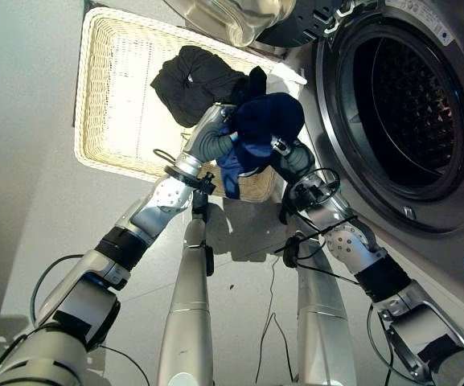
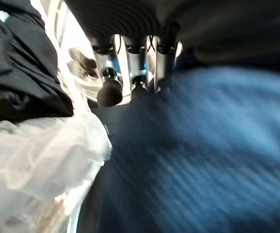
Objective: Put the clothes into the washing machine.
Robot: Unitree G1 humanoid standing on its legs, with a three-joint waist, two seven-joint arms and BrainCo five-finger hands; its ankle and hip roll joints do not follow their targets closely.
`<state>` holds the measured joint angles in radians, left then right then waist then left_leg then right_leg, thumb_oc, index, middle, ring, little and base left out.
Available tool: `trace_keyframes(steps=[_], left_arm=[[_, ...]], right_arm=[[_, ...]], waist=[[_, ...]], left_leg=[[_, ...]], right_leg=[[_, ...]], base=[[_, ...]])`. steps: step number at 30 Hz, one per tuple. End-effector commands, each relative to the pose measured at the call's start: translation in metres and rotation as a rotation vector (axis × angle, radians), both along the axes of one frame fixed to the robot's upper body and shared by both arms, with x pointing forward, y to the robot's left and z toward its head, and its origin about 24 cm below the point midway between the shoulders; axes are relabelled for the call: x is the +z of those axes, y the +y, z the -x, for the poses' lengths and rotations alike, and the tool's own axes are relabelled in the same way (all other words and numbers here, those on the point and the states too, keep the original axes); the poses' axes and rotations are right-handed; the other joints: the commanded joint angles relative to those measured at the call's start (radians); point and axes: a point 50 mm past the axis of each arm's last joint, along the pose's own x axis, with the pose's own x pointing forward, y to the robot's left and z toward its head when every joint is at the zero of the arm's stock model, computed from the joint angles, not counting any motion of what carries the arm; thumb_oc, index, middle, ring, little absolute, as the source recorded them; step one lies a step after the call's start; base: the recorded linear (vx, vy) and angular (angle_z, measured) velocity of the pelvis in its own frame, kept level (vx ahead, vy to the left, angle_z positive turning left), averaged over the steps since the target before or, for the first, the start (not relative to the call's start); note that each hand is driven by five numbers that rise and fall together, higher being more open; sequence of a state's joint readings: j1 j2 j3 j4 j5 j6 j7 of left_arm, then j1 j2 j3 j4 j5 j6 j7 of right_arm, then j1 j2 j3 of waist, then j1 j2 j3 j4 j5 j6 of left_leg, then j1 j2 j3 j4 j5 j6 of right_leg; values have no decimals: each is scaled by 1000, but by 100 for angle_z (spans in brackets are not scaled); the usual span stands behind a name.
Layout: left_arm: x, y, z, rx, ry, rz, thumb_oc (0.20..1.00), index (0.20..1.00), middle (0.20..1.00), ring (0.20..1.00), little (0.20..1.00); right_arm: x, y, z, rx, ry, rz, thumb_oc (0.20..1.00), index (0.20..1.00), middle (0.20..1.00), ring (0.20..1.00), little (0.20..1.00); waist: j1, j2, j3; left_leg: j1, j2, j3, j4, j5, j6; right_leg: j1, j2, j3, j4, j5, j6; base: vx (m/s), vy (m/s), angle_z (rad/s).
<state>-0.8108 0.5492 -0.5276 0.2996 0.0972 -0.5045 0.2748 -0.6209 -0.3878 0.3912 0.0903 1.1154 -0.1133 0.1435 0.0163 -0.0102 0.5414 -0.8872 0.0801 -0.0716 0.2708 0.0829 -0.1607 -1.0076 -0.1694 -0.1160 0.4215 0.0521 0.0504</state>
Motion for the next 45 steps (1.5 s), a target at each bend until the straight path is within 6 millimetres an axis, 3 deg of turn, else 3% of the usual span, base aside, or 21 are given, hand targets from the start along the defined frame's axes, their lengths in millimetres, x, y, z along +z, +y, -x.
trace_keyframes(steps=[1, 6, 7, 8, 9, 10, 15, 17, 25, 31, 45], left_arm=[[15, -37, 30, -204, -166, -34, 200, 200, 200, 200, 200], [17, -38, 33, -186, -204, -1, 200, 200, 200, 200, 200], [18, -37, 32, -173, -215, 16, 420, 420, 420, 420, 420], [18, -37, 32, -169, -216, 26, 545, 545, 545, 545, 545], [18, -36, 31, -159, -211, 49, 909, 909, 909, 909, 909], [18, -36, 31, -150, -211, 61, 1000, 1000, 1000, 1000, 1000], [17, -28, 25, -80, -171, 184, 1000, 1000, 1000, 1000, 1000], [11, -15, 20, 13, -156, 347, 1000, 1000, 1000, 1000, 1000], [2, 9, 15, 123, -85, 612, 1000, 1000, 1000, 1000, 1000], [0, 16, 13, 155, -77, 657, 1000, 1000, 1000, 1000, 1000], [-2, 43, 0, 243, -56, 675, 1000, 1000, 1000, 1000, 1000]], right_arm=[[26, 16, 16, 90, -115, -90, 200, 200, 200, 200, 200], [25, 15, 15, 82, -101, -100, 200, 200, 200, 200, 200], [26, 15, 14, 79, -99, -106, 200, 200, 200, 200, 200], [26, 15, 14, 78, -98, -110, 200, 200, 200, 200, 200], [26, 15, 14, 74, -96, -117, 200, 200, 200, 200, 200], [26, 15, 14, 72, -96, -120, 200, 200, 200, 200, 200], [26, 15, 14, 64, -97, -136, 200, 200, 200, 200, 200], [27, 12, 12, 44, -96, -173, 200, 200, 200, 200, 200], [35, 2, 11, -18, -114, -269, 200, 200, 200, 200, 200], [38, -8, 9, -57, -116, -303, 200, 200, 200, 200, 200], [43, -75, -2, -352, -141, -446, 200, 200, 200, 200, 200]], waist=[[9, -5, -21], [9, -5, -21], [10, -5, -21], [11, -5, -21], [12, -5, -21], [12, -5, -21], [15, -6, -21], [22, -8, -21], [33, -9, -21], [32, -13, -21], [14, -14, -21]], left_leg=[[-15, -137, 9, 16, 0, 106], [-15, -138, 10, 16, 3, 106], [-17, -138, 10, 16, 4, 106], [-17, -138, 9, 16, 4, 106], [-17, -139, 8, 15, 5, 106], [-18, -139, 8, 15, 5, 106], [-22, -139, 6, 14, 7, 105], [-22, -142, 1, 16, 6, 107], [-28, -149, -11, 20, 9, 106], [-26, -143, -4, 22, 8, 104], [-23, -130, 7, 23, 0, 100]], right_leg=[[34, 73, -73, -46, 59, 87], [32, 73, -71, -46, 62, 87], [31, 73, -72, -46, 62, 87], [31, 72, -73, -46, 63, 87], [31, 71, -74, -47, 63, 88], [30, 72, -74, -46, 63, 88], [27, 72, -74, -48, 65, 88], [26, 70, -77, -44, 64, 88], [23, 67, -86, -37, 65, 88], [27, 68, -87, -33, 62, 89], [23, 75, -77, -16, 59, 95]], base=[[0, 0, 0], [0, 0, 0], [0, 0, 0], [0, 0, 0], [0, 0, 0], [0, 0, 0], [0, 0, 0], [6, -36, 0], [1, -5, 0], [5, -2, 2], [0, 0, 0]])
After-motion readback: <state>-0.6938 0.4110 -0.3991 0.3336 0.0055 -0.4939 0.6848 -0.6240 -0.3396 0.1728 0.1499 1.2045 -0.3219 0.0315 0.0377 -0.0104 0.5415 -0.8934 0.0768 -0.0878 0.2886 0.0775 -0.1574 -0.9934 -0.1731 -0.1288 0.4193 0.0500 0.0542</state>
